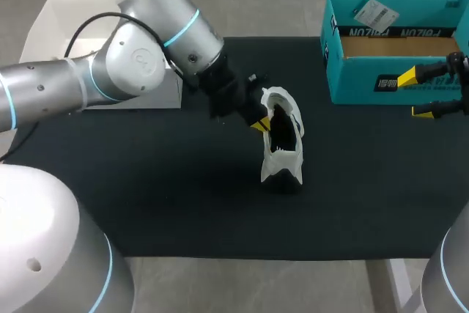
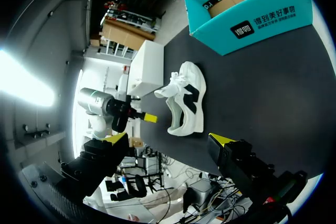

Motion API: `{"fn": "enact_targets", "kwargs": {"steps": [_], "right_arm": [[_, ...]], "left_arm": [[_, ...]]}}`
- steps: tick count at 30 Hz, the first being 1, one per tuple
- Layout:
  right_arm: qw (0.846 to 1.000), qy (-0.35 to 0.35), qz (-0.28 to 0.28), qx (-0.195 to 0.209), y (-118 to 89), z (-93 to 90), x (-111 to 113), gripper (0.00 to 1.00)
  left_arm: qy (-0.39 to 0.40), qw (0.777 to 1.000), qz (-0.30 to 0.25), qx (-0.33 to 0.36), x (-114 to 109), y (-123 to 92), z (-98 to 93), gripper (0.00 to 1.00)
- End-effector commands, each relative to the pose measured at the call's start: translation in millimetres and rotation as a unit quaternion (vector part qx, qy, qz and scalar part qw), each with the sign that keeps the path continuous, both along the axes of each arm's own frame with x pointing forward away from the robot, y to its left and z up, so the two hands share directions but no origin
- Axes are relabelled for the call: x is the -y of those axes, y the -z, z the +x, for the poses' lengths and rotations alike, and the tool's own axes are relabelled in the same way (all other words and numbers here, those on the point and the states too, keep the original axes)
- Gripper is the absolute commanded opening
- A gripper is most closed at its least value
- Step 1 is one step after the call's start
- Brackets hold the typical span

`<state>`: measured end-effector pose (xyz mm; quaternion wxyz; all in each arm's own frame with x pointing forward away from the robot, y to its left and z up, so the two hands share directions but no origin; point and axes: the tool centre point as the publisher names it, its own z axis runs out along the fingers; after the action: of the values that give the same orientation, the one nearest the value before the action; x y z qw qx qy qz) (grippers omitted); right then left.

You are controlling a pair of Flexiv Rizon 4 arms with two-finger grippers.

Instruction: Take the shoe out of the shoebox, open the shoe tongue, remove and reinsert the insole, then place the shoe into the shoebox

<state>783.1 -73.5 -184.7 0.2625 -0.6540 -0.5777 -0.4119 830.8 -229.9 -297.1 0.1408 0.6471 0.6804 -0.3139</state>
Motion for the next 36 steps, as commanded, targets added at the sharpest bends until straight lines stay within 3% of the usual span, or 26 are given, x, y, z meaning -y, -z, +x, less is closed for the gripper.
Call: {"fn": "enact_targets", "kwargs": {"steps": [1,8,16,23,32,36], "right_arm": [[1.0,0.001,-0.001,-0.001,0,-0.9,0,1.0],[1.0,0.001,-0.001,-0.001,0,-0.9,0,1.0],[1.0,0.001,-0.001,-0.001,0,-0.9,0,1.0],[1.0,0.001,-0.001,-0.001,0,-0.9,0,1.0],[1.0,0.001,-0.001,-0.001,0,-0.9,0,1.0],[1.0,0.001,-0.001,-0.001,0,-0.9,0,1.0]], "left_arm": [[0.008,1.0,0.022,-0.003,2,-2,4.5,0.0],[0.008,1.0,0.022,-0.003,2,-2,4.5,0.0],[0.054,0.985,0.128,0.102,29,6,12.5,0.0],[0.111,0.98,0.154,0.065,39,25,7.5,0.0],[0.13,0.977,0.163,0.037,49,50,11.8,0.0],[0.145,0.974,0.174,0.024,50,59,4.1,0.0]]}}
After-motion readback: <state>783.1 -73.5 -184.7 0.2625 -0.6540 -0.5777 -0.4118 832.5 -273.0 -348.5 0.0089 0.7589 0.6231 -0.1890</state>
